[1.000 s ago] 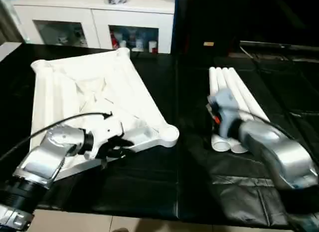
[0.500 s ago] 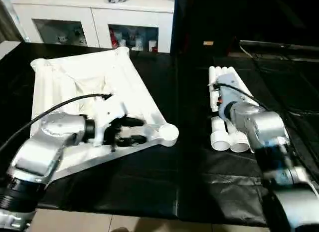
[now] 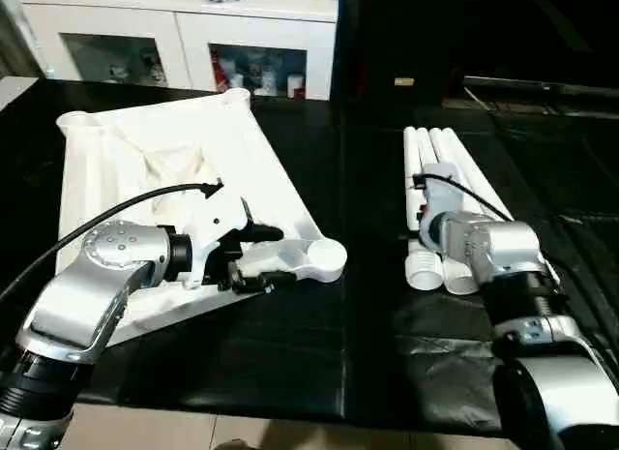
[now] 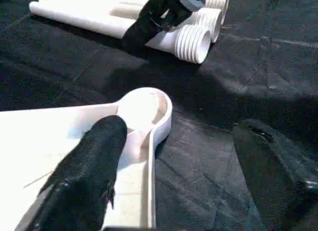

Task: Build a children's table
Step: Pick table leg

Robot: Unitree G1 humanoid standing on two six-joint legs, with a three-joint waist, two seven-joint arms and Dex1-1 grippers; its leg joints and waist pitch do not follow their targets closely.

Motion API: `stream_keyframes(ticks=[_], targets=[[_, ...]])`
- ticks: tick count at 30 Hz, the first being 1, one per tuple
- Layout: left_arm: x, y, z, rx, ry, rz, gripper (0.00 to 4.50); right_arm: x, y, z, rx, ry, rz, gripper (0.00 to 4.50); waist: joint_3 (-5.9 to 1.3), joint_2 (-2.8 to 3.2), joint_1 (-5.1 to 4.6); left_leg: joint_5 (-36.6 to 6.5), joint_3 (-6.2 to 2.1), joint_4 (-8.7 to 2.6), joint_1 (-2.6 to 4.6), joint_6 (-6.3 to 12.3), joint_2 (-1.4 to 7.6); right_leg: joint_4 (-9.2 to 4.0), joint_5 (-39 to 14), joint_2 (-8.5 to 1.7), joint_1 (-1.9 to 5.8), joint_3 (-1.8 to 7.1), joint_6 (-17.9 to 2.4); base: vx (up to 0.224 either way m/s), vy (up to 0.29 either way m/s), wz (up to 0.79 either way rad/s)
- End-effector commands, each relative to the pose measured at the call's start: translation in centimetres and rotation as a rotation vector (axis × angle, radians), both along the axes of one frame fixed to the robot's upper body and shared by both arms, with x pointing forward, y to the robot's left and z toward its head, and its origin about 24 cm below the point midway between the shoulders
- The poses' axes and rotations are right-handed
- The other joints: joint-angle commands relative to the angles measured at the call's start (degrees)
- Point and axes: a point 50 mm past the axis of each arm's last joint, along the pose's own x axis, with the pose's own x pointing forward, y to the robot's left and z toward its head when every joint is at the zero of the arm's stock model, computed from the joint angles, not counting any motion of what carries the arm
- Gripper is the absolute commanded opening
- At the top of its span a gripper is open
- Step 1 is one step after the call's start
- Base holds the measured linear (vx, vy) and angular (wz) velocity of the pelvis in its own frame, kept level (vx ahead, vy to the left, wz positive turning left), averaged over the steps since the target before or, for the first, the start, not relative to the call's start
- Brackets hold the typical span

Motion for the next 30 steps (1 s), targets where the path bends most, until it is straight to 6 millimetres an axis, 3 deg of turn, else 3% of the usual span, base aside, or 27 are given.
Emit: stream_keyframes(ticks=[1,3,6,7,17,30], targets=[[-0.1,-0.3,0.3,0.001,-0.009,-0.01,4.13,0.1,-0.1,0.1,0.023,0.003,-0.009,4.5,-4.12,0.32,0.18,0.3,0.04,-3.45,1.16,-1.72,2.32,-2.9,12.71,-3.48,3.07,1.74,-13.89,0.0,0.0,0.0],[-0.2,-0.3,0.3,0.001,-0.007,-0.012,4.2,0.1,-0.2,-0.1,0.021,0.006,-0.011,4.5,-4.12,0.28,0.25,-0.07,0.05,-3.47,1.19,-1.97,2.35,-2.95,12.06,-3.5,3.03,1.75,-13.74,0.0,0.0,0.0],[-0.3,-0.3,0.3,0.002,-0.003,-0.013,4.46,0.2,-0.3,-0.3,0.023,0.016,-0.013,4.15,-4.09,0.27,0.29,-0.61,0.05,-3.51,1.17,-2.33,2.31,-3.03,10.99,-3.52,3.0,1.76,-13.43,0.0,0.0,0.0],[-0.3,-0.3,0.3,0.003,-0.002,-0.013,4.49,0.2,-0.3,-0.5,0.033,0.027,-0.014,4.12,-4.1,-0.04,0.23,-0.68,0.1,-3.52,1.13,-2.25,2.29,-3.02,10.78,-3.55,3.04,1.78,-13.5,0.0,0.0,0.0],[-0.5,-0.4,0.0,0.01,0.013,-0.014,4.5,0.0,-0.8,-1.4,0.123,0.084,-0.045,3.11,-4.19,-0.1,0.34,0.03,0.15,-3.39,1.05,-1.24,2.3,-2.98,11.14,-3.57,2.96,1.72,-13.91,0.0,0.0,0.0],[-0.5,-0.5,-0.3,0.013,0.017,-0.004,4.5,0.5,-1.1,-1.2,0.127,0.054,-0.053,2.07,-4.04,-0.18,0.67,-1.83,0.26,-3.53,1.15,-1.6,2.44,-3.27,7.13,-3.73,2.63,1.72,-13.62,0.0,0.0,0.0]])
